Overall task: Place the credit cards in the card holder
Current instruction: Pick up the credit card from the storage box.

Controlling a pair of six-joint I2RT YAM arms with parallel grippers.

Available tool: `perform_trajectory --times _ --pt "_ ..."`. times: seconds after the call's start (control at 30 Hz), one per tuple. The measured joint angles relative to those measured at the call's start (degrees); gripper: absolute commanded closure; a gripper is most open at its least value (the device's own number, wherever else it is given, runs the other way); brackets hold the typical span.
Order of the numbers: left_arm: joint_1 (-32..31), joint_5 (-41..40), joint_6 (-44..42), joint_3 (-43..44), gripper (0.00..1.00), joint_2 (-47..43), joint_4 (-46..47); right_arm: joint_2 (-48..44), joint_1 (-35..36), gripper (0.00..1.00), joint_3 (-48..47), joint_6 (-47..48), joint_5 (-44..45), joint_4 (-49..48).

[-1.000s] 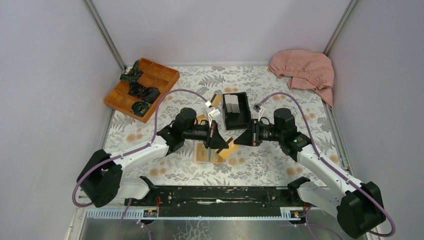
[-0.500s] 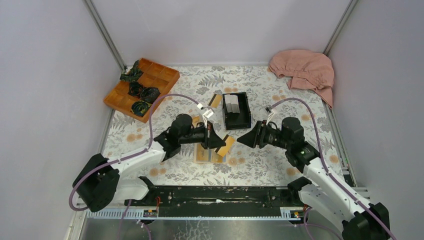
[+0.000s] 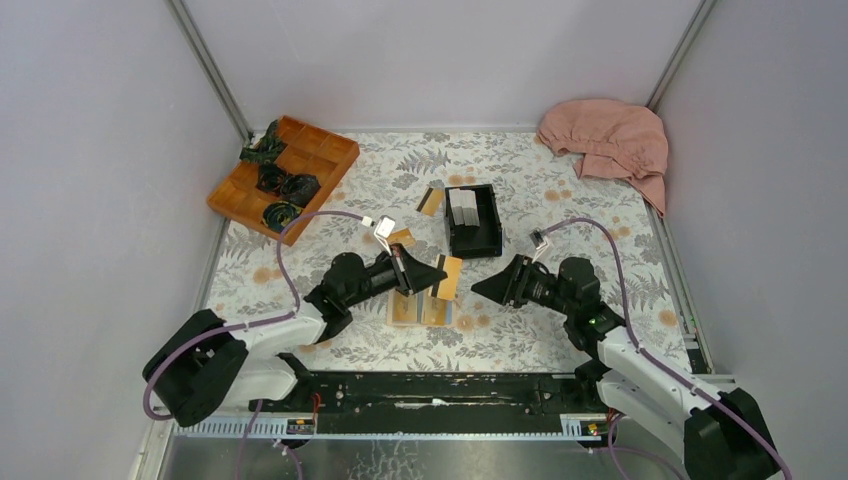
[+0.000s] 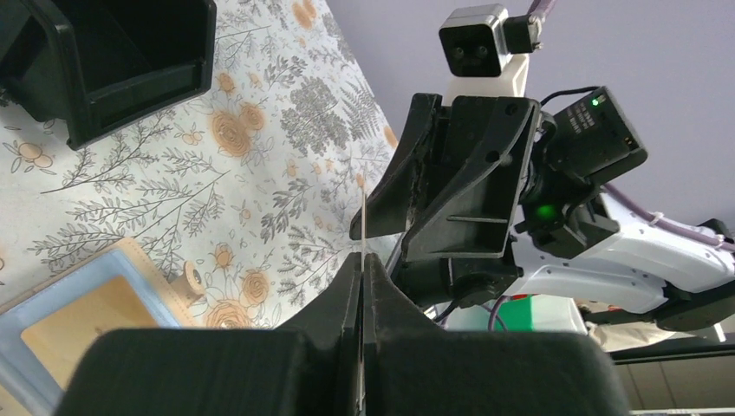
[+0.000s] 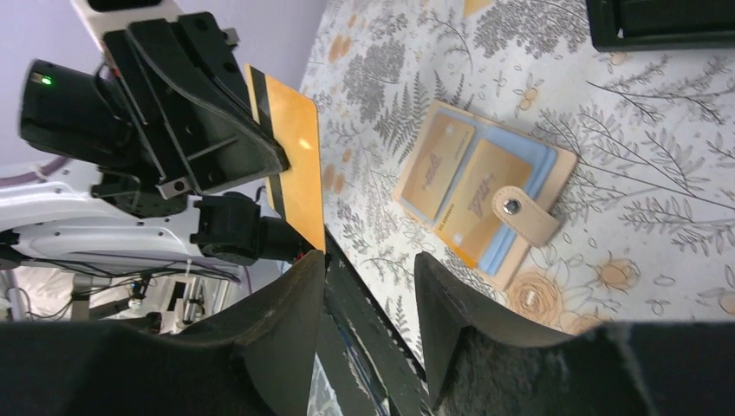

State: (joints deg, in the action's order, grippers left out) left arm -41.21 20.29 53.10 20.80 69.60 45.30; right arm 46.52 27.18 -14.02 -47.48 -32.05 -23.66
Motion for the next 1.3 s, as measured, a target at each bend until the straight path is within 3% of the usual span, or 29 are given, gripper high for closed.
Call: perform_trajectory --times 0.33,0.87,1.3 --pt "0.0 -1.3 8.4 -2.0 1.00 5.6 13.3 7.8 2.8 0.51 1.0 -4.6 1.1 -13.2" --pt "-0.1 -1.4 10.6 -2.1 1.00 9.0 18.6 10.0 4.8 0.56 1.0 -5.9 2.3 -18.1" --pt "-0.3 -1.1 13.1 -2.3 1.00 13.4 23.4 14.9 5.0 0.73 0.5 -7.2 2.4 -22.8"
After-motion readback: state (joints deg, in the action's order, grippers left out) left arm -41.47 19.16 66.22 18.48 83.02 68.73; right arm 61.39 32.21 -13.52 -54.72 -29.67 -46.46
